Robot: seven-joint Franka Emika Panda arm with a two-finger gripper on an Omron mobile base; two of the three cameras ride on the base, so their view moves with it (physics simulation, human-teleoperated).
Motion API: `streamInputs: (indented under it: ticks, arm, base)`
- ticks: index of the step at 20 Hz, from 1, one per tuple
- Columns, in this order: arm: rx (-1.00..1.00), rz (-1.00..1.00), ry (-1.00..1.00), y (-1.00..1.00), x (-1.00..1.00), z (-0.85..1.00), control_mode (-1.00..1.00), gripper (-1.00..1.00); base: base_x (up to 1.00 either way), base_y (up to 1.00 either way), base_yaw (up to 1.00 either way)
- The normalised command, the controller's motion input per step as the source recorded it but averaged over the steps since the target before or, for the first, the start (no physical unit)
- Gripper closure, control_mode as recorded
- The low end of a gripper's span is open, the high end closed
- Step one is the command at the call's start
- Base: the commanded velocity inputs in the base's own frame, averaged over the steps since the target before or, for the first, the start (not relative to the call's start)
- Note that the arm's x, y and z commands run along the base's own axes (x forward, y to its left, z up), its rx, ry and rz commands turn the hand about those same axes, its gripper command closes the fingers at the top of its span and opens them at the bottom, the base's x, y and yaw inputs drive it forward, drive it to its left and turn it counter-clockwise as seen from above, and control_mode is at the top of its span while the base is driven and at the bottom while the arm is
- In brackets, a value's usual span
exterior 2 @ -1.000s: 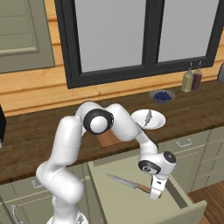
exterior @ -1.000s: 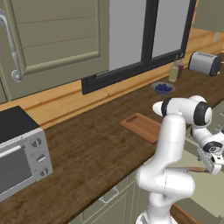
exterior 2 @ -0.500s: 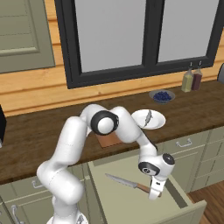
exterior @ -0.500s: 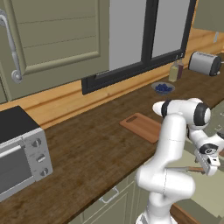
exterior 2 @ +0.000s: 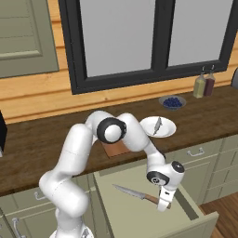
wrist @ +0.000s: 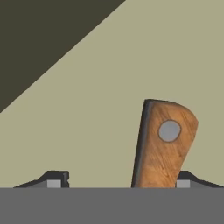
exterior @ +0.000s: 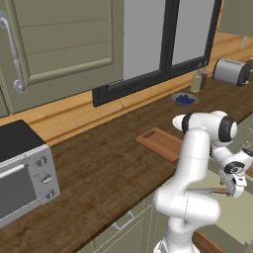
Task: Pick up the knife from the drawer and place it on the cutting board. Then place the meat from the plate to the cutting board.
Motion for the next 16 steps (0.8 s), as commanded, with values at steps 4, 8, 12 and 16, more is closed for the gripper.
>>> streamInputs:
  ticks: [4,8,12,16]
  arm:
    - [0.0,0.0,0.04,0.0,0.0,-0.45,-1.0,1.0]
    - [0.0,0.0,0.02,0.0,-0.03,-0.25,-1.0,1.0]
    - [0.0,0.0,-0.01,0.0,-0.3,0.0,-1.0,1.0]
    - [0.0,0.0,0.0,0.0,-0.04,0.0,-1.0,1.0]
  base:
    - [0.0,0.0,0.0]
    - [0.0,0.0,0.0]
    - [0.0,0.0,0.0]
    - [0.0,0.0,0.0]
